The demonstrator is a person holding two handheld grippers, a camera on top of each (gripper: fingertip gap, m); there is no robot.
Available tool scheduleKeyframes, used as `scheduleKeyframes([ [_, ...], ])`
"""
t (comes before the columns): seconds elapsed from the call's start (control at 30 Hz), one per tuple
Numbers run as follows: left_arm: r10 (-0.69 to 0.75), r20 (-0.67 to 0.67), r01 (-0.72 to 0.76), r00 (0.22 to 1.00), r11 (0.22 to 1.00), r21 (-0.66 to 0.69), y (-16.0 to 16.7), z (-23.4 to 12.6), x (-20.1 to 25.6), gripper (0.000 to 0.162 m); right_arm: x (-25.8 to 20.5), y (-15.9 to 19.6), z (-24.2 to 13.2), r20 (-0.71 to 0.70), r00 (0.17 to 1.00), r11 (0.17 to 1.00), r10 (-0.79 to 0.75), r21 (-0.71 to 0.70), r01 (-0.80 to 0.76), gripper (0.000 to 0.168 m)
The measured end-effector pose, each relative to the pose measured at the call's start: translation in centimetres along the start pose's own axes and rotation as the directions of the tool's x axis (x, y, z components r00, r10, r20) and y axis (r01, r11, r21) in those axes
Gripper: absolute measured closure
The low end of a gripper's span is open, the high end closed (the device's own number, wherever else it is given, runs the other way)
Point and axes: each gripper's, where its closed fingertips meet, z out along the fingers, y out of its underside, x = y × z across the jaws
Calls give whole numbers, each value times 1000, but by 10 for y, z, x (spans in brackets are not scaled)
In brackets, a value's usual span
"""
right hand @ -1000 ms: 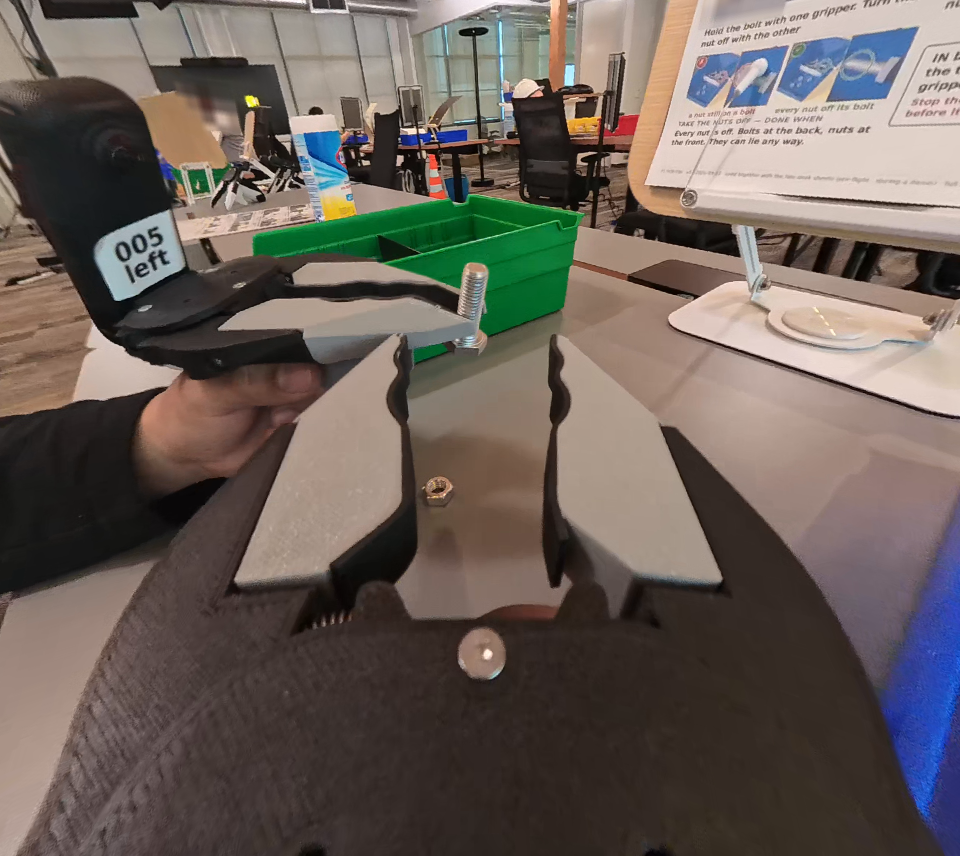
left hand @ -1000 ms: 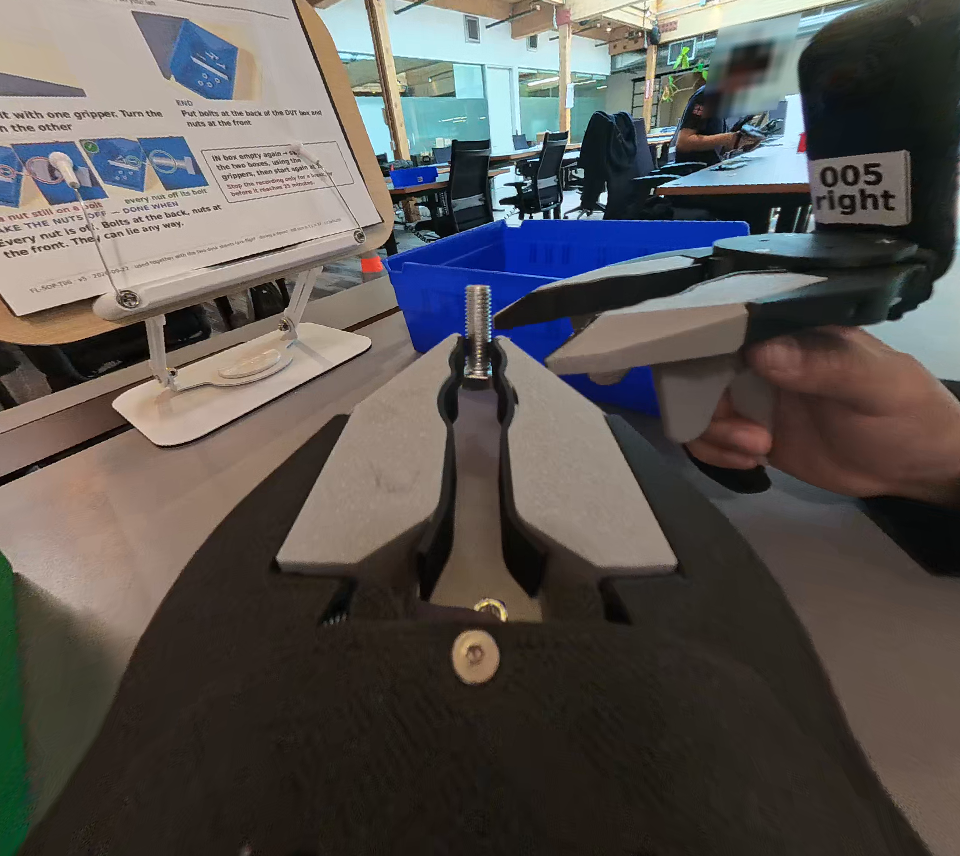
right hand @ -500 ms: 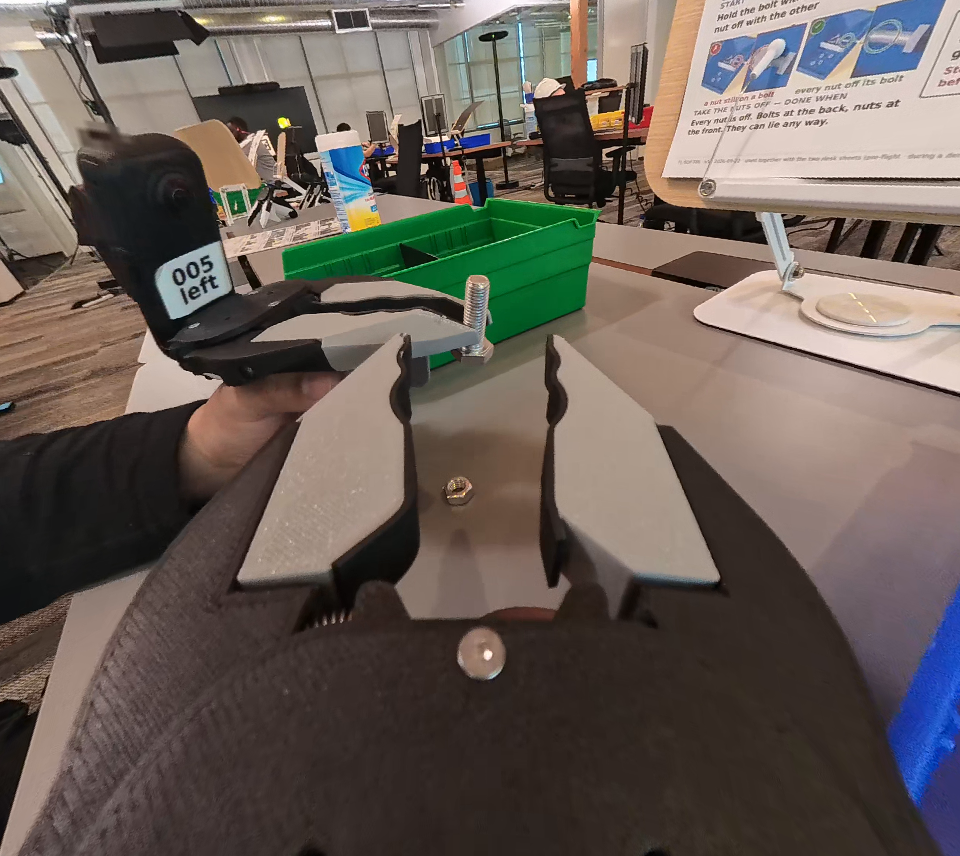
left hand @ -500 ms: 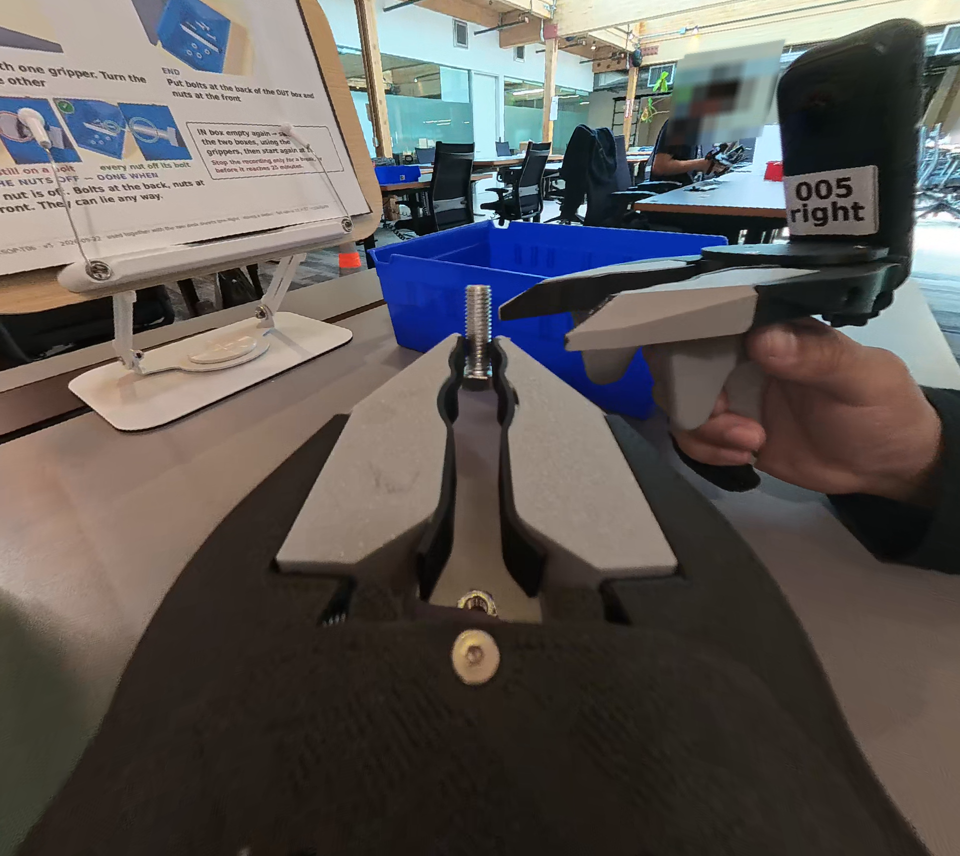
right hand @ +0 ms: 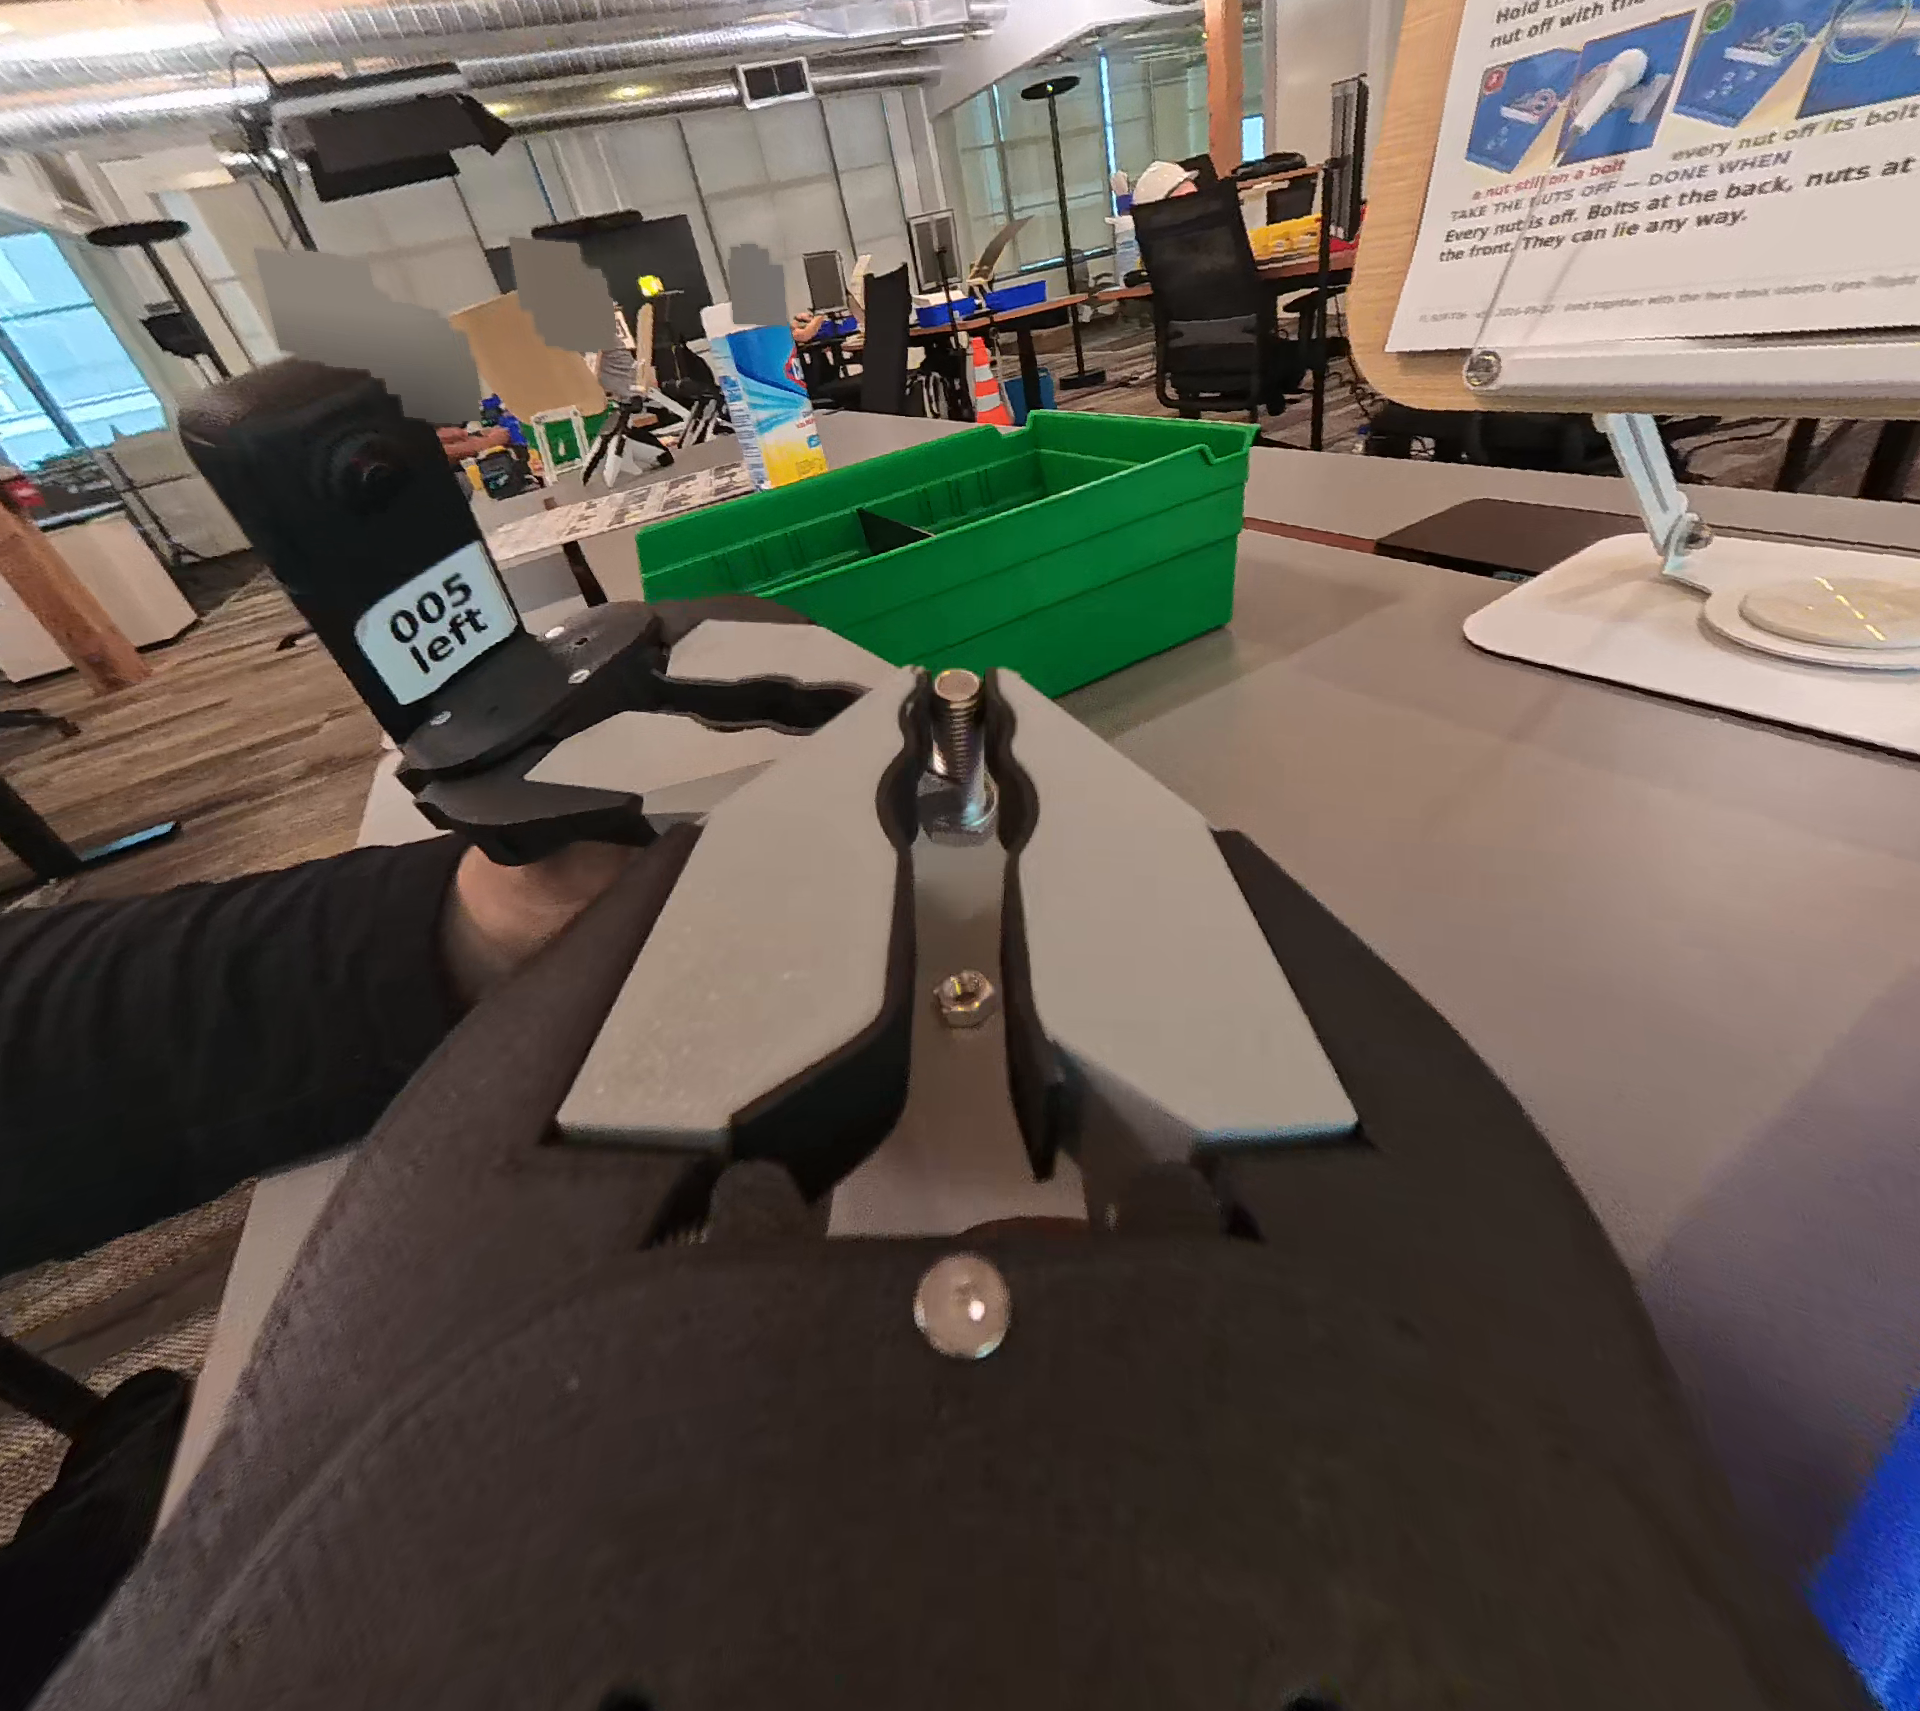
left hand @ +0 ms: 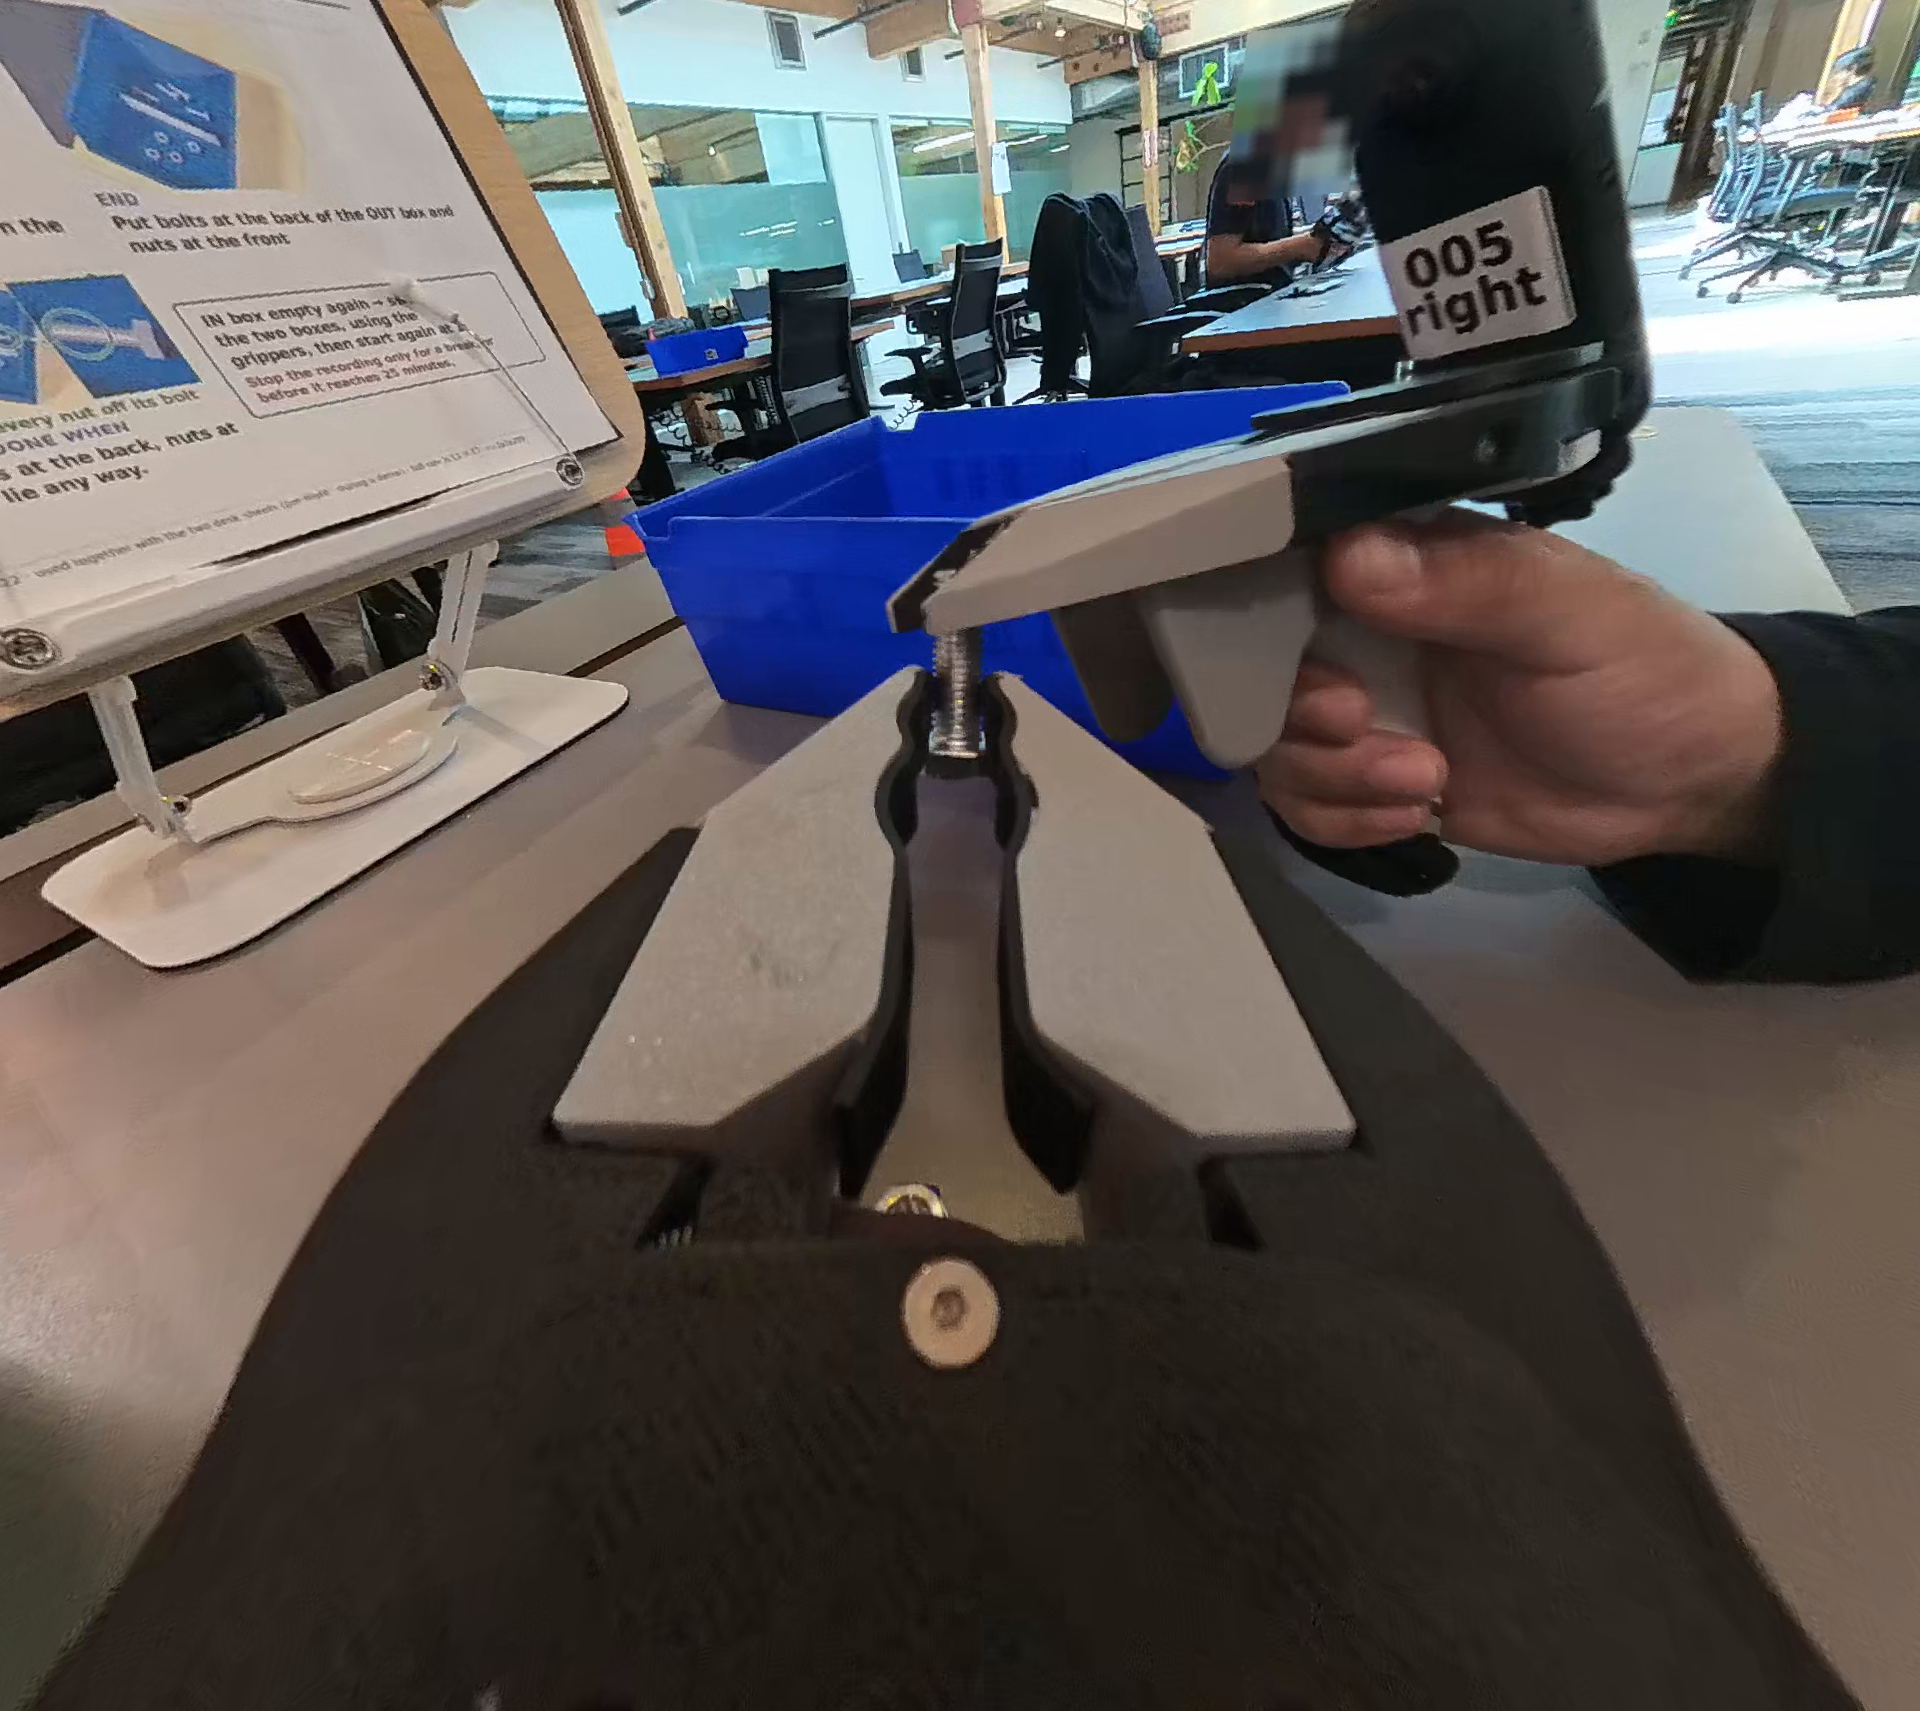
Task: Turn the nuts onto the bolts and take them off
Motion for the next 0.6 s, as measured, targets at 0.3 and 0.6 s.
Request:
scheduleKeyframes([
  [0.3,-143,90,142,986,990,18,2,-1,-22,139,24,8,-2,-177,977,991,-118,-86,104,162],
  [0.6,-175,219,175,960,984,19,5,-9,-49,138,49,69,3,-253,960,920,-119,-391,11,162],
])
